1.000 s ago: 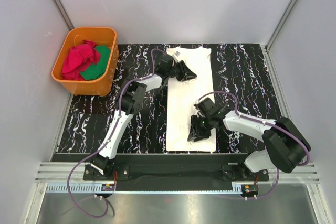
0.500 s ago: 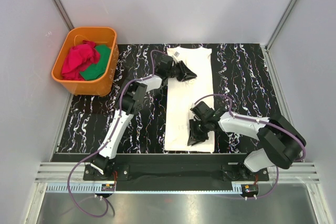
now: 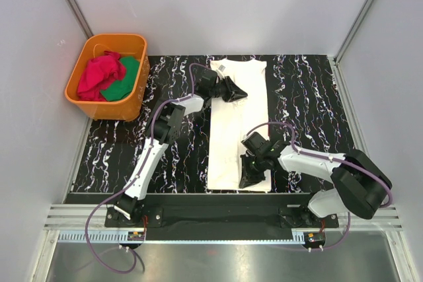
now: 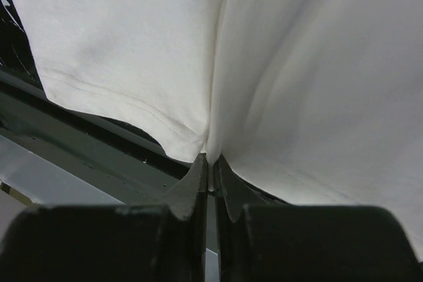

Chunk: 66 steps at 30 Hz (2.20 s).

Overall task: Fold and stack the t-shirts
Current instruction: Fold the tshirt

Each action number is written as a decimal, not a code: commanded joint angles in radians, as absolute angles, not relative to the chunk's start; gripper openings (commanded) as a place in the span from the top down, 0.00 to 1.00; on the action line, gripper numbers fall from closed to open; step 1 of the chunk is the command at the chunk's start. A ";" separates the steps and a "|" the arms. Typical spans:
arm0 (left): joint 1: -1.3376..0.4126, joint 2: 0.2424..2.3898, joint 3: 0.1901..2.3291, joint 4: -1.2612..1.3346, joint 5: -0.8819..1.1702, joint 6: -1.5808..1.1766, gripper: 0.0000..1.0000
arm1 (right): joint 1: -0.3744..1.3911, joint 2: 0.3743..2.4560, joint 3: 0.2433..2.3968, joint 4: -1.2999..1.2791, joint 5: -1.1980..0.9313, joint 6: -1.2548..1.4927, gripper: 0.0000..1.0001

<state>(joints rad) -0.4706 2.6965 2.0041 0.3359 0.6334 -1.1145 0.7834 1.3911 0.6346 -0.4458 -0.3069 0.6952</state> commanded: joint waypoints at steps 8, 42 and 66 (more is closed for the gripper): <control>-0.457 2.740 2.052 0.350 0.627 -1.120 0.79 | 0.847 1.473 0.609 -0.347 -0.370 0.750 0.98; -0.449 1.573 1.064 -0.324 0.304 -0.607 0.27 | 0.457 0.960 0.402 -0.557 -0.193 0.920 0.16; -0.787 1.411 0.503 -0.245 0.176 -0.903 0.34 | 0.456 1.060 0.408 -0.588 -0.290 0.870 0.40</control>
